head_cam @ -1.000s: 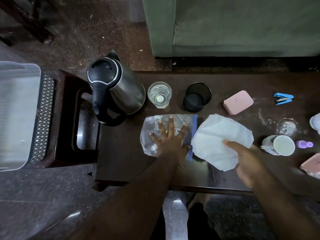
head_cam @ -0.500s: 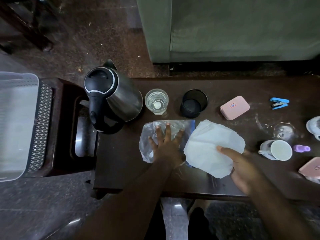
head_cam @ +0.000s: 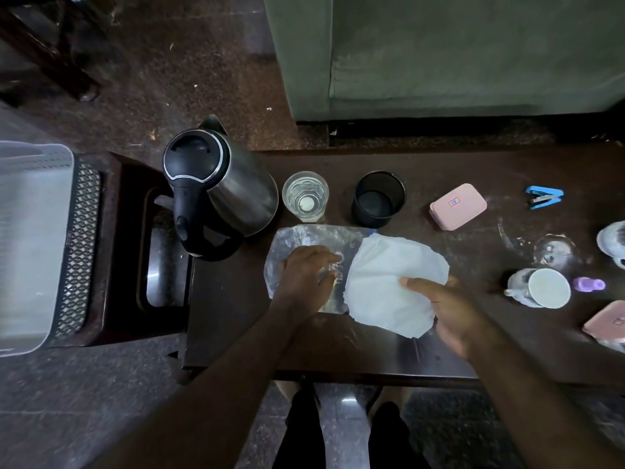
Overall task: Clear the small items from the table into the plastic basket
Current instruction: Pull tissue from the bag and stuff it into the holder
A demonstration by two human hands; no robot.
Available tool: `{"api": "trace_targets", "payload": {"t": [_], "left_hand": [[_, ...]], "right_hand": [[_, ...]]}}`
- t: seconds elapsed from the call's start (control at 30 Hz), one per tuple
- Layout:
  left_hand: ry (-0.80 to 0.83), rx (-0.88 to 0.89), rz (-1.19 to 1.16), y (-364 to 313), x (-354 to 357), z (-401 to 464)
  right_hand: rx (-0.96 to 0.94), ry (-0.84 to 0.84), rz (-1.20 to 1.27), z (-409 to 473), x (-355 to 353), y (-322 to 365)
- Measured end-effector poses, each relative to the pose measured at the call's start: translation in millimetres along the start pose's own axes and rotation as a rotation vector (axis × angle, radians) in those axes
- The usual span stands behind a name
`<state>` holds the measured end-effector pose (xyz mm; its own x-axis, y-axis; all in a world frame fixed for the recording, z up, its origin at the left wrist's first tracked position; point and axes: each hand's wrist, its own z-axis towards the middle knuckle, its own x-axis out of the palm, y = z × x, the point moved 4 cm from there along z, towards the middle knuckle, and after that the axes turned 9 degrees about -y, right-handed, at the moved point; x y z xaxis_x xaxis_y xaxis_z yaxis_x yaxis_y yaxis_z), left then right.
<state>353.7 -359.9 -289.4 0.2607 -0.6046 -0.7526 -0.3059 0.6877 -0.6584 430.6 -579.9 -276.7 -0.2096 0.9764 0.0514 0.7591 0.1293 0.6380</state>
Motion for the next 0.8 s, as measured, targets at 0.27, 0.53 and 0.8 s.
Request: {"api": "trace_targets", "payload": {"t": [0.27, 0.53, 0.8], "left_hand": [[0.109, 0.018, 0.243, -0.3, 19.6, -9.5], [0.398, 0.039, 0.533, 13.9, 76.3, -12.5], [0.361, 0.038, 0.614, 17.9, 77.8, -9.5]], "right_hand": [[0.033, -0.021, 0.002, 6.8, -6.6, -7.6], [0.049, -0.014, 0.001, 14.4, -13.4, -12.6], [0.049, -0.01, 0.008, 12.5, -29.0, -16.9]]}}
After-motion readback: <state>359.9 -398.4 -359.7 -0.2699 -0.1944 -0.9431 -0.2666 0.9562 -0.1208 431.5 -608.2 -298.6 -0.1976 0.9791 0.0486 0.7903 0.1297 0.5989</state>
